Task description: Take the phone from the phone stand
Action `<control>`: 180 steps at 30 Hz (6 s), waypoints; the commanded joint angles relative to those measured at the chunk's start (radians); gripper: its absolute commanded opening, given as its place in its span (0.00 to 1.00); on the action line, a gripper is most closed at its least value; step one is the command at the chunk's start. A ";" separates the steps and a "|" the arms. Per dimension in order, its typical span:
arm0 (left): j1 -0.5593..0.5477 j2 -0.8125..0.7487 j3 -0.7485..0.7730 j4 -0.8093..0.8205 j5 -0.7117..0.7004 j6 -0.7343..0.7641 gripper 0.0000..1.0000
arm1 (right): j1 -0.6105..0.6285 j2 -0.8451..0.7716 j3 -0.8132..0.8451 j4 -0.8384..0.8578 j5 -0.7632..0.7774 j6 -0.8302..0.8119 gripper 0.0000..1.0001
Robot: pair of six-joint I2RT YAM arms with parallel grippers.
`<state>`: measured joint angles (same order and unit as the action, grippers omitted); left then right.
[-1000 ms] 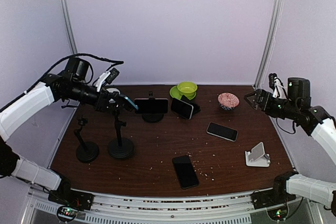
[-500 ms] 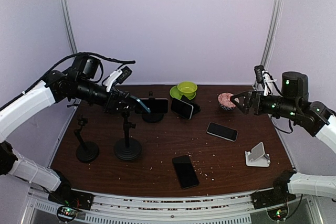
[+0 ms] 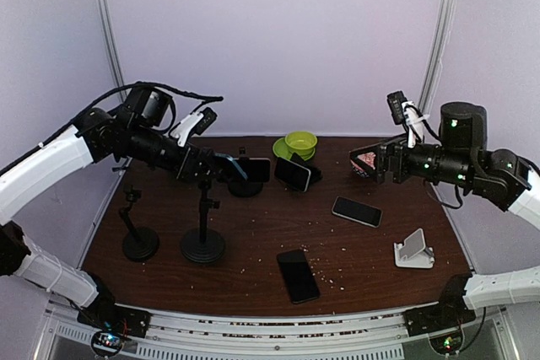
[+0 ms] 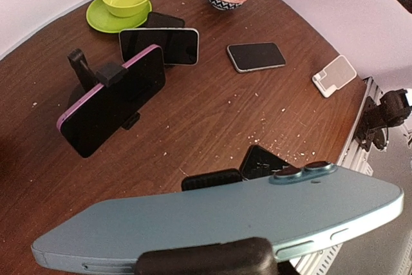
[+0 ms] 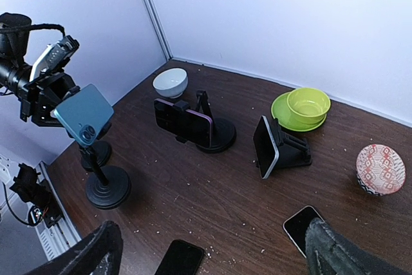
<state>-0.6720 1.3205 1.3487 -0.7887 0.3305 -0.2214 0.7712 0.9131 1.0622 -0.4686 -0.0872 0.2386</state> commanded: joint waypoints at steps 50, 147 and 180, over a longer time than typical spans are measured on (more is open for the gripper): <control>-0.175 0.311 0.442 0.002 0.100 -0.102 0.00 | 0.358 0.335 0.205 0.077 0.198 -0.402 0.91; -0.052 0.074 0.138 0.165 0.241 -0.460 0.00 | 0.502 0.517 0.388 0.073 0.246 -0.236 0.00; -0.140 0.193 0.274 -0.060 0.035 -0.333 0.00 | 0.502 0.465 0.360 0.068 0.222 -0.175 0.00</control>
<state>-0.8322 1.5188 1.5799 -0.9375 0.4446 -0.5156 1.2518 1.4326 1.3899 -0.4038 0.1833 0.0357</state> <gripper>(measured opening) 0.363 0.102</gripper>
